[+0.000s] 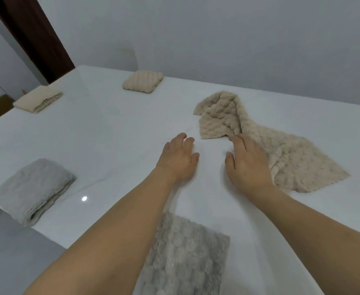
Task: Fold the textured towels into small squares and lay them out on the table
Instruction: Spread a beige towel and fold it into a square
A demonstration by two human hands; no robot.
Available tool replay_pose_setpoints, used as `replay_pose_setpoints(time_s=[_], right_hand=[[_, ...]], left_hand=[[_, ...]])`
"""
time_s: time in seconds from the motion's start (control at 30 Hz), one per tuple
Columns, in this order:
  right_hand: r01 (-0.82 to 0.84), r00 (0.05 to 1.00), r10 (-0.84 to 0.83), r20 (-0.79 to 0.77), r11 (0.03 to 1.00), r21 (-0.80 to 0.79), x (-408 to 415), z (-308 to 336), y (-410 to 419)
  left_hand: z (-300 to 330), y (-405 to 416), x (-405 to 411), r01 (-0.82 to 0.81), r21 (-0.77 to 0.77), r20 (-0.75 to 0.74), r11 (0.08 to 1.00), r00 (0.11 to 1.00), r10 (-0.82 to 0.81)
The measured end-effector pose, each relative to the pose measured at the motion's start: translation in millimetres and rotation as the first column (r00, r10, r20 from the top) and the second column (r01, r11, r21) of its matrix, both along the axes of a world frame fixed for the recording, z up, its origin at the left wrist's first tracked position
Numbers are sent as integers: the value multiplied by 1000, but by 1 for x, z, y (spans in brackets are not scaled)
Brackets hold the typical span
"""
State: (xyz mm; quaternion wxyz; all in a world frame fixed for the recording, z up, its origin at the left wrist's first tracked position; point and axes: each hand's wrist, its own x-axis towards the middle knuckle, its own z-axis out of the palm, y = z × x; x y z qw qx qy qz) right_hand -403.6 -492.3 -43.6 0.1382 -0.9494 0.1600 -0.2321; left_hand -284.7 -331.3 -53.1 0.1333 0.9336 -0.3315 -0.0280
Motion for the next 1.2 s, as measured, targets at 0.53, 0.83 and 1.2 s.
replay_pose_setpoints(time_s=[0.53,0.83,1.2], right_hand=[[31,968,-61,-244,992,-126,67,-26,-56],[37,963,-71,-259,990,-135,68,-25,-55],[168,985,-153,-79,957,238,97,3,-69]], left_hand=[[-26,-21,35,-31,59,38,998,999,29],[-25,-22,37,-27,28,5,999,1000,27],[10,-81,65,-228,50,-181,972,955,233]])
